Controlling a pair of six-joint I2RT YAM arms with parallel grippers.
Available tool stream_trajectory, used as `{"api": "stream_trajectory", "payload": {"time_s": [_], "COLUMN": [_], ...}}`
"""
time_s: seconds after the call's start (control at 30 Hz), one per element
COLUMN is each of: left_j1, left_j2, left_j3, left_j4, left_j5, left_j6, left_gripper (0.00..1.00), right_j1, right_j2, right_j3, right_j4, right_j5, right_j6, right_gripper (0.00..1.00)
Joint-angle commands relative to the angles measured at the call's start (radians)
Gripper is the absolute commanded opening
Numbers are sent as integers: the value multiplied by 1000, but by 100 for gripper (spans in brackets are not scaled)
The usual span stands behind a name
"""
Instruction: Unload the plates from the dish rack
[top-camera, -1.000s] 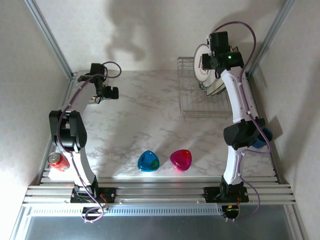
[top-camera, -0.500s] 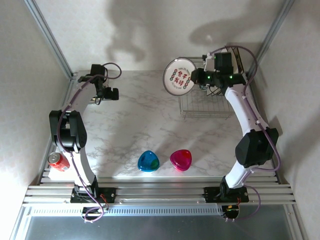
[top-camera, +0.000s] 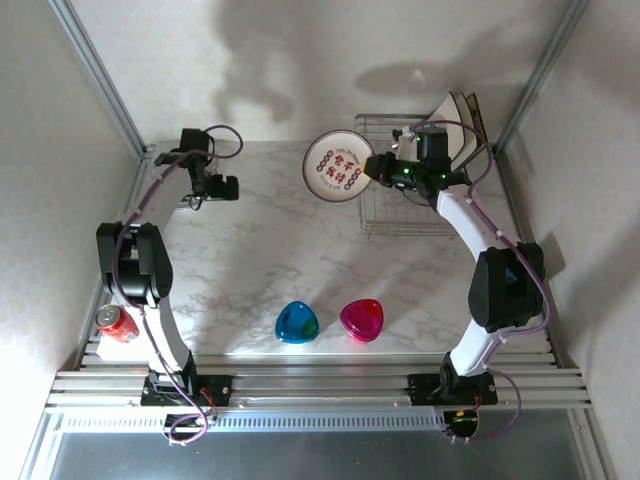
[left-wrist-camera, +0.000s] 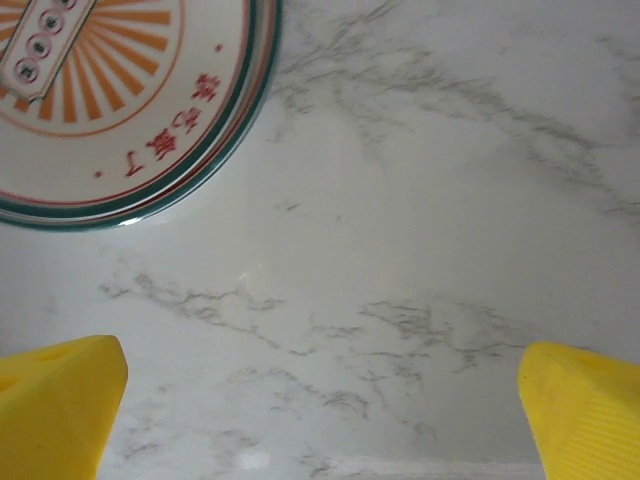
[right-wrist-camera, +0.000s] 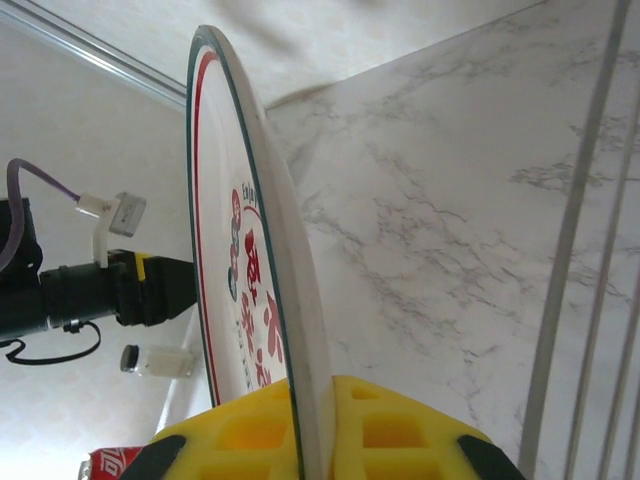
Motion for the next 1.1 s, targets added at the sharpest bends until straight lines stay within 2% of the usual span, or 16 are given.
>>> {"api": "stream_trajectory", "payload": {"time_s": [0.0, 0.3, 0.43, 0.67, 0.8, 0.93, 1.0, 1.07], "left_j1": [-8, -7, -11, -35, -45, -50, -50, -50], "left_j2": [-93, -153, -140, -120, -103, -90, -83, -78], "left_j3": [-30, -163, -219, -269, -271, -268, -263, -258], "left_j4": [98, 448, 584, 678, 692, 698, 697, 696], "left_j5": [173, 705, 845, 905, 911, 912, 916, 919], "left_j6": [-18, -172, -257, -311, -324, -330, -331, -332], "left_gripper": [100, 100, 98, 93, 85, 68, 53, 43], "right_j1": [11, 34, 52, 104, 137, 151, 156, 157], "right_j2": [9, 61, 89, 166, 214, 241, 247, 251], "right_j3": [-14, 8, 31, 120, 186, 214, 220, 222], "right_j4": [106, 175, 192, 206, 199, 198, 198, 194], "right_j5": [-53, -107, -120, -156, -160, -163, -165, -164], "right_j6": [36, 76, 93, 116, 126, 131, 133, 133], "right_gripper": [0, 0, 0, 0, 0, 0, 0, 0]}}
